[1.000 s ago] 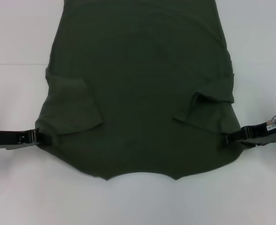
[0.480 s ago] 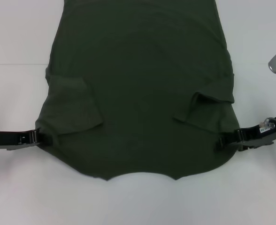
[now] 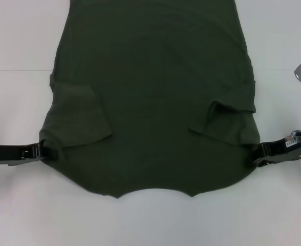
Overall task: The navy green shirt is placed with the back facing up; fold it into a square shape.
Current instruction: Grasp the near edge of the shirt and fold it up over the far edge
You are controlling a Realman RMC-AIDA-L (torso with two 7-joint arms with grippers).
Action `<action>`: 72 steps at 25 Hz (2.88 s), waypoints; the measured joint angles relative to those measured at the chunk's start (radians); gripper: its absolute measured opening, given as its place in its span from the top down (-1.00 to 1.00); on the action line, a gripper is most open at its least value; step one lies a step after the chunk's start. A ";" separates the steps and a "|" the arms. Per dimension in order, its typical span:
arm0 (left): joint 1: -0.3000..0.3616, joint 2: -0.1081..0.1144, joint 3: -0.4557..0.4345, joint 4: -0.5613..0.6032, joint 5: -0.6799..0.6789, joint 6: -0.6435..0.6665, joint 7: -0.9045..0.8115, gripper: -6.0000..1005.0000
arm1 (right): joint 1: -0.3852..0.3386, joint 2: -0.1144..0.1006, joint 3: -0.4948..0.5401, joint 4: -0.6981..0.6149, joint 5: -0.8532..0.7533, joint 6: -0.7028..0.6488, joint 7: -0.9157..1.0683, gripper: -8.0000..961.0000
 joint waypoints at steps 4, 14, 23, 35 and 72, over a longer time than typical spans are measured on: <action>0.002 0.000 0.000 0.000 0.000 0.001 0.002 0.90 | 0.000 0.001 0.000 -0.002 0.000 0.001 0.000 0.38; 0.004 0.003 0.003 0.000 0.000 0.003 0.002 0.90 | -0.001 -0.002 0.008 -0.004 0.004 0.003 -0.017 0.73; 0.010 0.025 0.006 0.000 0.008 0.093 -0.004 0.90 | -0.012 -0.014 0.019 -0.031 0.012 -0.105 -0.152 0.83; 0.065 0.104 0.004 0.004 0.031 0.429 -0.035 0.90 | -0.121 -0.035 0.012 -0.119 -0.007 -0.439 -0.358 0.85; 0.075 0.146 -0.282 0.012 -0.082 0.609 0.064 0.89 | -0.145 -0.038 0.345 -0.138 0.165 -0.568 -0.560 0.86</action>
